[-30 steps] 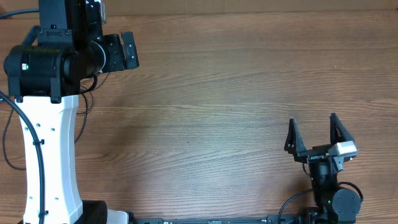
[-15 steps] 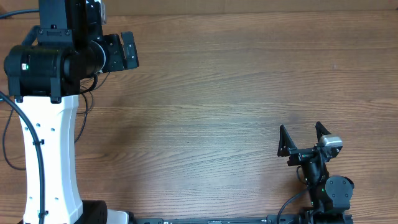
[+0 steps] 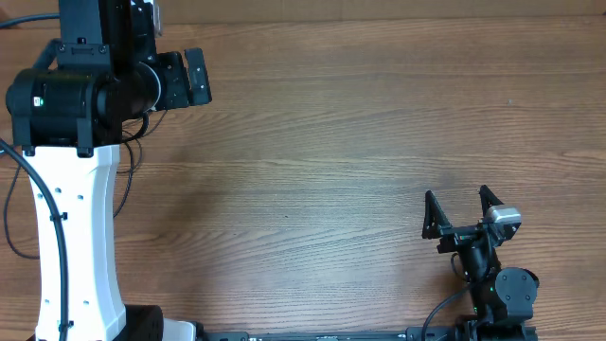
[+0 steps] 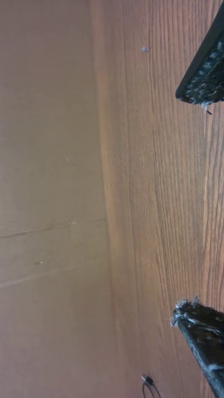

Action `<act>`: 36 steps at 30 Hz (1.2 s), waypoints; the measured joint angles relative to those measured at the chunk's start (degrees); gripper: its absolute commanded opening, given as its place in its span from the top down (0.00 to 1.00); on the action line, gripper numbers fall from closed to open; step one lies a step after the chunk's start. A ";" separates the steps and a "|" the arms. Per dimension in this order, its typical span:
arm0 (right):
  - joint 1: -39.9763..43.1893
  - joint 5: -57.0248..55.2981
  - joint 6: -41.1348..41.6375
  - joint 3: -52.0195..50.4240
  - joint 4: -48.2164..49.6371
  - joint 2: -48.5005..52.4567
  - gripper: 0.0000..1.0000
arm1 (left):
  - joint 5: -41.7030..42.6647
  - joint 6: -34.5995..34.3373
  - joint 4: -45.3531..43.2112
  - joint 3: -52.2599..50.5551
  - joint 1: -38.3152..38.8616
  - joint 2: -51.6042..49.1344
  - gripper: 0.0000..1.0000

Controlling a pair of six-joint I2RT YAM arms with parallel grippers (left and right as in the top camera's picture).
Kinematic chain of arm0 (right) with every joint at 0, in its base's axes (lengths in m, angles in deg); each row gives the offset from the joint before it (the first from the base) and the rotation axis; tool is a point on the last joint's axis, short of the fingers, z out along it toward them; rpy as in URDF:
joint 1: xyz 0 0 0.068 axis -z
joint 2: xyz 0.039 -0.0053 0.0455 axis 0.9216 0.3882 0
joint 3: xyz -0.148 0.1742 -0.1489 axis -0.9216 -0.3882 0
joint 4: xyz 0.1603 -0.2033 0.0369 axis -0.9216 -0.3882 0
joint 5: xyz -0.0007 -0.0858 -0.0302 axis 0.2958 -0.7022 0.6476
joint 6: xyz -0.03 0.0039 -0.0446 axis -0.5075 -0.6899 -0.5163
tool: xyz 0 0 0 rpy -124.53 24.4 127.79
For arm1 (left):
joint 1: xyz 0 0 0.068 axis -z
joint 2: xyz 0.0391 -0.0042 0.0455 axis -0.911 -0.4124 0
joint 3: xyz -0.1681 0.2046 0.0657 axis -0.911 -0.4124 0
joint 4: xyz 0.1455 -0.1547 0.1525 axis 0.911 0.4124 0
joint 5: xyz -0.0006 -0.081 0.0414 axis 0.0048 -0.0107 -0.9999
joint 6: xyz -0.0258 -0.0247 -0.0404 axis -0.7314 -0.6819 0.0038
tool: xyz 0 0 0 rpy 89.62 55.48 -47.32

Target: Untangle cables

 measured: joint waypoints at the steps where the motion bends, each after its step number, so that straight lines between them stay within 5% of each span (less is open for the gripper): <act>1: 0.00 -0.02 0.00 0.00 -0.02 0.00 0.00 | 0.00 0.00 0.00 0.00 0.00 0.00 0.01; 17: 0.00 -0.02 0.00 0.00 -0.02 0.00 0.00 | -0.94 0.48 -2.75 -2.51 0.00 1.75 0.00; 29: 0.00 0.35 0.02 0.00 0.00 0.00 0.00 | 0.55 7.41 -43.76 -39.65 0.00 28.57 0.00; 36: 0.00 0.37 0.02 0.00 -0.02 0.00 0.00 | 1.18 9.77 -59.78 -65.31 0.00 41.77 0.01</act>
